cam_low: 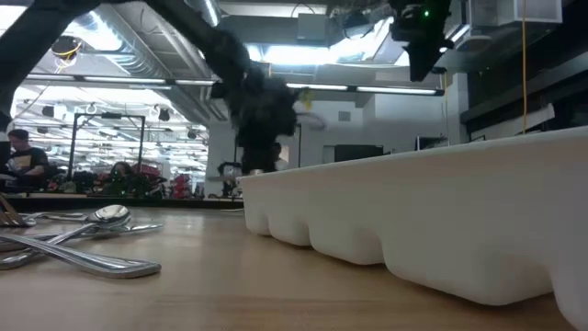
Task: Sort silverware
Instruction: Put the silver fork into the silverware tray
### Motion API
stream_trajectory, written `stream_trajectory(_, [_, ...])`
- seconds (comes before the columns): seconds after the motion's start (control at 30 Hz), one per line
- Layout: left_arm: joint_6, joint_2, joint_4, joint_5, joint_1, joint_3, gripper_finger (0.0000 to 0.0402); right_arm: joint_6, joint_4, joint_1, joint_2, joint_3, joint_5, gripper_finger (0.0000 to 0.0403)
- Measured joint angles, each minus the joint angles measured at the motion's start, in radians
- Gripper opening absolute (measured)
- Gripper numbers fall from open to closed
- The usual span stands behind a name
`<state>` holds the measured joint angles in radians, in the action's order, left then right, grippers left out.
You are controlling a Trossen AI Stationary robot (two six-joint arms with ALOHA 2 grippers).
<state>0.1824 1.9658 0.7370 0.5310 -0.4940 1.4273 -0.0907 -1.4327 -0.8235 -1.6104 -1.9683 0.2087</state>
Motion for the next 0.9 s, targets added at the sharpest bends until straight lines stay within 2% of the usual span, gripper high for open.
stream_trajectory(0.13, [-0.171,-0.004,-0.110,0.015,0.116,0.001,0.0005,-0.064,0.113,-0.107,0.001,0.037,-0.123,0.0140])
stream_trajectory(0.37, [-0.495,-0.004,-0.442,-0.010,0.315,0.002,0.0004,-0.071,0.276,-0.220,0.000,0.171,-0.290,0.0140])
stream_trajectory(0.47, [-0.615,-0.004,-0.524,-0.094,0.377,0.003,0.0007,-0.071,0.339,-0.230,-0.001,0.252,-0.308,0.0140])
stream_trajectory(0.57, [-0.687,-0.004,-0.528,-0.196,0.432,0.003,0.0007,-0.069,0.399,-0.231,-0.001,0.340,-0.315,0.0140])
stream_trajectory(0.67, [-0.709,0.001,-0.514,-0.319,0.479,0.003,0.0005,-0.043,0.463,-0.230,-0.001,0.430,-0.348,0.0140])
stream_trajectory(0.8, [-0.707,0.030,-0.488,-0.461,0.523,0.003,0.0014,0.011,0.542,-0.230,-0.002,0.536,-0.464,0.0140])
stream_trajectory(0.9, [-0.707,0.046,-0.467,-0.512,0.538,0.003,0.0024,0.059,0.573,-0.230,-0.002,0.592,-0.509,0.0140])
